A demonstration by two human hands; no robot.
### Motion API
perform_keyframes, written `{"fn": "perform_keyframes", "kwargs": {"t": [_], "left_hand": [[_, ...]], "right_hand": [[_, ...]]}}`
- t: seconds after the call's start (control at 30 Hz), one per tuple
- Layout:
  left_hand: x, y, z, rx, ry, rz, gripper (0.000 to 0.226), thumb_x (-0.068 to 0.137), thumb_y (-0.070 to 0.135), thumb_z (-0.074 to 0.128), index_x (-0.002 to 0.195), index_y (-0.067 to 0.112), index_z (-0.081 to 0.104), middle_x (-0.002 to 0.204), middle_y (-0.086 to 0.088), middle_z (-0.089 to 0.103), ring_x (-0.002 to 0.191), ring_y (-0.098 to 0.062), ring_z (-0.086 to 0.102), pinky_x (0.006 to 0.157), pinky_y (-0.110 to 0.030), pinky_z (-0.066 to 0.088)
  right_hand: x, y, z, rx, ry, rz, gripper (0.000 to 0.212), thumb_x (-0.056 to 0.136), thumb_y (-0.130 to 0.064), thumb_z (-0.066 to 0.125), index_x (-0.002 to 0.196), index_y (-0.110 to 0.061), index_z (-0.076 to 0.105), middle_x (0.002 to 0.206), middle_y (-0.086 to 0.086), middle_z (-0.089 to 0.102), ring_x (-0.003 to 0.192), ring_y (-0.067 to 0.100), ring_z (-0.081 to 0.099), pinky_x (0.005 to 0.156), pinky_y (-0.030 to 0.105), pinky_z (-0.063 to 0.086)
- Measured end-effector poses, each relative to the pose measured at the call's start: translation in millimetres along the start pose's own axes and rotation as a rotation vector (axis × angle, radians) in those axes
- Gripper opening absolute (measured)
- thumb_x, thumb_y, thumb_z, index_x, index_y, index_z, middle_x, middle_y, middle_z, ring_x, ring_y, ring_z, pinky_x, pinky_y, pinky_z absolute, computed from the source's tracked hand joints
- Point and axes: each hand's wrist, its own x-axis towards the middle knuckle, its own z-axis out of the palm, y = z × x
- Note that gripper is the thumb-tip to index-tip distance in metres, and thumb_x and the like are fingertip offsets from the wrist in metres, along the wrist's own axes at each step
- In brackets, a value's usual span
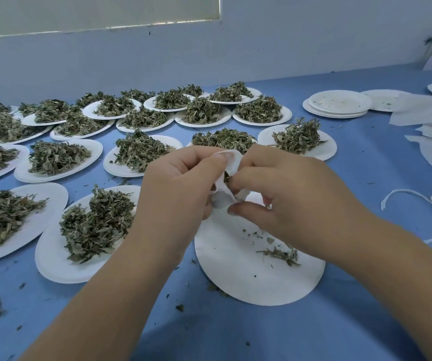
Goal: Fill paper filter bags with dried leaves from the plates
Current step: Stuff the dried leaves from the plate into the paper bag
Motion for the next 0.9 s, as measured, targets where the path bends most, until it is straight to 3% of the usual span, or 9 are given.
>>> {"fn": "perform_keyframes", "kwargs": {"t": [0.13, 0.27, 0.4, 0.53, 0.67, 0.77, 0.9], "left_hand": [[-3, 3, 3, 0.023, 0.006, 0.027, 0.016, 0.089, 0.011, 0.062, 0.077, 0.011, 0.074, 0.045, 0.006, 0.042, 0.036, -0.007, 0.031, 0.038, -0.012, 0.034], [-2, 2, 2, 0.066, 0.011, 0.048, 0.023, 0.089, 0.011, 0.061, 0.072, 0.019, 0.075, 0.047, 0.004, 0.041, 0.039, -0.008, 0.031, 0.039, -0.015, 0.032], [-3, 2, 2, 0.091, 0.000, 0.072, 0.024, 0.090, 0.005, 0.058, 0.075, 0.015, 0.074, 0.044, 0.009, 0.045, 0.035, -0.002, 0.037, 0.037, -0.011, 0.036], [-6, 3, 6, 0.149, -0.007, 0.123, 0.023, 0.088, 0.004, 0.060, 0.075, 0.015, 0.074, 0.049, -0.003, 0.044, 0.036, -0.003, 0.034, 0.036, -0.009, 0.035], [-4, 2, 3, 0.218, -0.007, 0.140, 0.022, 0.089, 0.008, 0.062, 0.076, 0.019, 0.075, 0.051, 0.001, 0.047, 0.040, -0.007, 0.036, 0.039, -0.015, 0.032], [-2, -2, 2, 0.291, -0.003, 0.147, 0.022, 0.090, 0.011, 0.061, 0.076, 0.023, 0.074, 0.050, 0.007, 0.046, 0.045, -0.011, 0.035, 0.044, -0.024, 0.030], [0, -2, -1, 0.305, 0.035, 0.178, 0.021, 0.092, 0.015, 0.059, 0.079, 0.025, 0.073, 0.054, 0.008, 0.052, 0.045, -0.009, 0.039, 0.043, -0.022, 0.034]], "right_hand": [[1, 2, 0, -0.026, 0.057, -0.009, 0.014, 0.085, -0.022, 0.060, 0.081, -0.016, 0.073, 0.078, -0.002, 0.062, 0.058, 0.022, 0.055, 0.044, 0.035, 0.045], [1, 8, -7, 0.056, 0.048, -0.052, 0.017, 0.088, -0.018, 0.060, 0.088, -0.014, 0.076, 0.075, -0.004, 0.057, 0.061, 0.022, 0.055, 0.047, 0.039, 0.047], [1, 10, -4, 0.076, -0.125, -0.031, 0.021, 0.093, -0.005, 0.052, 0.093, -0.008, 0.073, 0.083, -0.002, 0.048, 0.071, 0.025, 0.053, 0.059, 0.043, 0.047], [-1, 3, -8, 0.133, -0.168, -0.100, 0.029, 0.093, -0.017, 0.033, 0.077, -0.015, 0.057, 0.089, -0.009, 0.045, 0.075, 0.025, 0.054, 0.057, 0.046, 0.047], [-2, 5, -6, 0.089, -0.268, -0.074, 0.024, 0.099, -0.022, 0.033, 0.087, -0.017, 0.054, 0.092, -0.010, 0.056, 0.081, 0.018, 0.054, 0.065, 0.043, 0.047], [-1, 8, -7, 0.092, -0.344, -0.061, 0.021, 0.097, -0.024, 0.038, 0.089, -0.018, 0.056, 0.099, -0.012, 0.062, 0.077, 0.004, 0.043, 0.068, 0.032, 0.043], [0, 14, -20, 0.332, -0.171, 0.001, 0.016, 0.090, -0.025, 0.058, 0.098, -0.024, 0.072, 0.098, -0.014, 0.069, 0.073, 0.011, 0.061, 0.066, 0.022, 0.046]]}}
